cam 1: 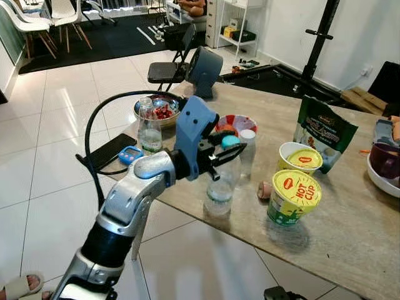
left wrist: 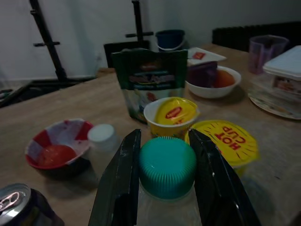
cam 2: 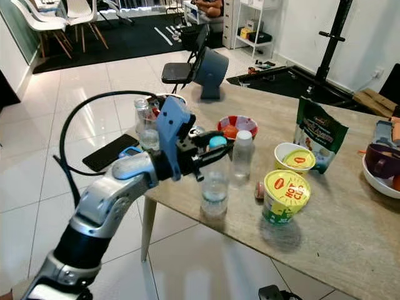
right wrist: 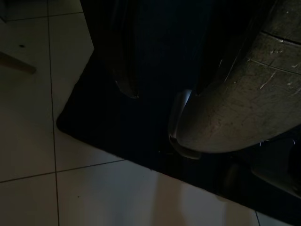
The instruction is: Restocking fridge
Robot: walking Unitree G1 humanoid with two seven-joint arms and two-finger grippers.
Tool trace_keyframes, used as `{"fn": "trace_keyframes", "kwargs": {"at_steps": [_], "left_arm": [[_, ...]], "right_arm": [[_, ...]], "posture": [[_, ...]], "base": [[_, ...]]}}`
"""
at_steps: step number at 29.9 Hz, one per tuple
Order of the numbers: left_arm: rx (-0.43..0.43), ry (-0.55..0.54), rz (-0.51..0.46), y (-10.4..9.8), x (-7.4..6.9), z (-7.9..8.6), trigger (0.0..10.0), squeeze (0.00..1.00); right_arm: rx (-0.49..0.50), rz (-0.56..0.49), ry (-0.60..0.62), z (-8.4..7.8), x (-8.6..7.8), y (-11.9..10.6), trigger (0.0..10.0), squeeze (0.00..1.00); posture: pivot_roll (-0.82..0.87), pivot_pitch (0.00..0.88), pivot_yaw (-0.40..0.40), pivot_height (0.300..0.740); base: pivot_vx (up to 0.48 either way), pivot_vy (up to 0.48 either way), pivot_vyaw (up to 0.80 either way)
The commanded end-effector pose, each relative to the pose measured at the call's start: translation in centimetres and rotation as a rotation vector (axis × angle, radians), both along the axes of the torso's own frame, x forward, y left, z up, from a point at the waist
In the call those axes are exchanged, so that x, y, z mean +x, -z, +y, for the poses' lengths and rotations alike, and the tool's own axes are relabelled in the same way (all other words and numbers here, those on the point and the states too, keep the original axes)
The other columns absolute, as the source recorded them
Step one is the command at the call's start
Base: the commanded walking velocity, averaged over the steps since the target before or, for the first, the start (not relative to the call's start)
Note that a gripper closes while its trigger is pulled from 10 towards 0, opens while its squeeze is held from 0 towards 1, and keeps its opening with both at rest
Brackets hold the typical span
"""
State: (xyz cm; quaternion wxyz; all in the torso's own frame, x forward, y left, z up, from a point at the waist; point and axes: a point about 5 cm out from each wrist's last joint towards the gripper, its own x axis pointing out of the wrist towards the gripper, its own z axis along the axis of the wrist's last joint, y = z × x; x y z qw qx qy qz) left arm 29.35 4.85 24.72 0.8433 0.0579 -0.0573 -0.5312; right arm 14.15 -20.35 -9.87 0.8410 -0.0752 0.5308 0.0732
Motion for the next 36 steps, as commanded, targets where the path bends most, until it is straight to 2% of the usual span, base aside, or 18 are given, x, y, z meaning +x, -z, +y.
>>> {"fn": "trace_keyframes", "kwargs": {"at_steps": [1,12,20,23,27,30,36], "left_arm": [[0.038,0.009,0.049,0.9,-0.2,0.5,10.0,0.00],[0.008,0.095,0.023,-0.8,-1.5,2.2,10.0,0.00],[-0.029,0.194,0.029,-1.1,-2.8,2.0,10.0,0.00],[-0.071,0.305,0.057,-1.0,-4.1,1.6,10.0,0.00],[-0.094,0.347,0.074,-1.0,-4.6,1.5,10.0,0.00],[-0.116,0.423,0.129,-0.3,-5.3,1.6,10.0,0.00],[-0.119,0.472,0.185,0.6,-5.7,2.0,10.0,0.00]], "right_arm": [[0.005,0.025,0.004,0.1,-0.6,0.3,10.0,0.00],[0.006,0.023,-0.003,0.2,-0.4,0.2,10.0,0.00],[0.004,0.023,-0.004,0.1,-0.4,0.2,10.0,0.00],[0.003,0.022,-0.005,0.1,-0.3,0.1,10.0,0.00],[0.003,0.020,-0.004,0.0,-0.3,0.1,10.0,0.00],[0.005,0.022,-0.004,0.1,-0.3,0.1,10.0,0.00],[0.006,0.023,-0.002,0.1,-0.4,0.2,10.0,0.00]], "posture": [[-0.01,0.052,0.018,0.740],[0.00,0.047,0.018,0.740],[-0.01,0.042,0.016,0.740],[0.00,0.044,0.015,0.740],[0.00,0.045,0.014,0.740],[-0.01,0.047,0.013,0.740],[-0.01,0.047,0.013,0.740]], "base": [[0.000,0.000,0.00],[0.000,0.000,0.00],[0.000,0.000,0.00],[0.000,0.000,0.00],[0.000,0.000,0.00],[0.000,0.000,0.00],[0.000,0.000,0.00]]}}
